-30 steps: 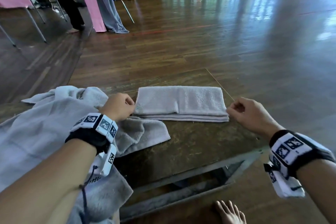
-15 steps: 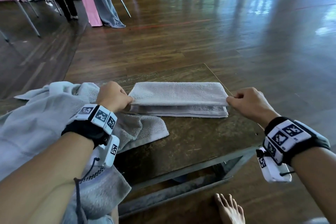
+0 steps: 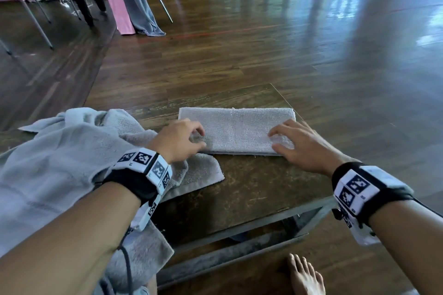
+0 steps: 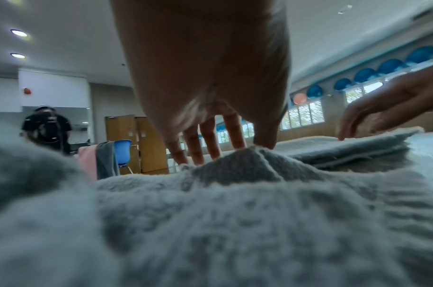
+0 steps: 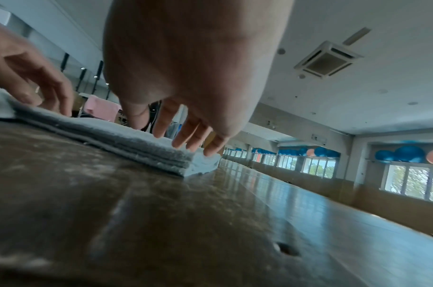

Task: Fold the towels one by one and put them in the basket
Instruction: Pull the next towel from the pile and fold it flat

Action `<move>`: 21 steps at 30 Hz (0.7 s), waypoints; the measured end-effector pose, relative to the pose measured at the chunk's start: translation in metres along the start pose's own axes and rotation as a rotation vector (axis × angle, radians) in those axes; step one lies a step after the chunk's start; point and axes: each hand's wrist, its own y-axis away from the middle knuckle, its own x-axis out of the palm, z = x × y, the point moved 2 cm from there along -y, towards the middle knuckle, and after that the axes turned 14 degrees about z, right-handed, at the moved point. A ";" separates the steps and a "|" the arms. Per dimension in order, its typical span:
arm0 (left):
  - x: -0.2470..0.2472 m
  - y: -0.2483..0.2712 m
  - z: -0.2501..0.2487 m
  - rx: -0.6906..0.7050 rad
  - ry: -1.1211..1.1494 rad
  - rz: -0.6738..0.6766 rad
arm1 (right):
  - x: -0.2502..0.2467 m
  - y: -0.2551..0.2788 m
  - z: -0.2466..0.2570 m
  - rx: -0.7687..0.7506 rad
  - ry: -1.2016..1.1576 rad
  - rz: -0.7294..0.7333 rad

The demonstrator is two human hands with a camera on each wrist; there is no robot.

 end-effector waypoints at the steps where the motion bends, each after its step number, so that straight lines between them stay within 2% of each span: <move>1: 0.003 -0.001 0.000 -0.019 -0.007 0.041 | 0.004 -0.002 0.001 0.004 0.014 0.052; 4: 0.007 -0.004 0.002 -0.042 0.003 0.066 | 0.003 -0.005 0.005 0.059 0.001 0.092; 8: 0.001 -0.003 -0.007 0.038 0.053 0.067 | -0.011 -0.008 0.014 0.174 0.198 -0.038; 10: 0.000 -0.002 -0.015 0.105 0.077 0.048 | -0.013 -0.009 0.025 0.159 0.282 -0.133; 12: 0.001 -0.003 -0.025 0.173 0.084 -0.003 | -0.009 -0.011 0.035 0.072 0.256 -0.168; 13: 0.002 -0.005 -0.030 0.201 0.077 -0.017 | -0.006 -0.014 0.041 0.016 0.215 -0.148; 15: 0.007 -0.014 -0.040 0.206 0.028 0.019 | 0.004 -0.022 0.049 -0.040 0.153 -0.015; 18: 0.019 -0.026 -0.047 0.070 -0.093 0.208 | 0.020 -0.034 0.050 0.028 0.149 0.187; 19: 0.023 -0.029 -0.047 0.033 -0.109 0.249 | 0.022 -0.037 0.049 0.047 0.146 0.208; 21: 0.029 -0.030 -0.050 0.020 -0.107 0.235 | 0.020 -0.041 0.049 0.036 0.144 0.147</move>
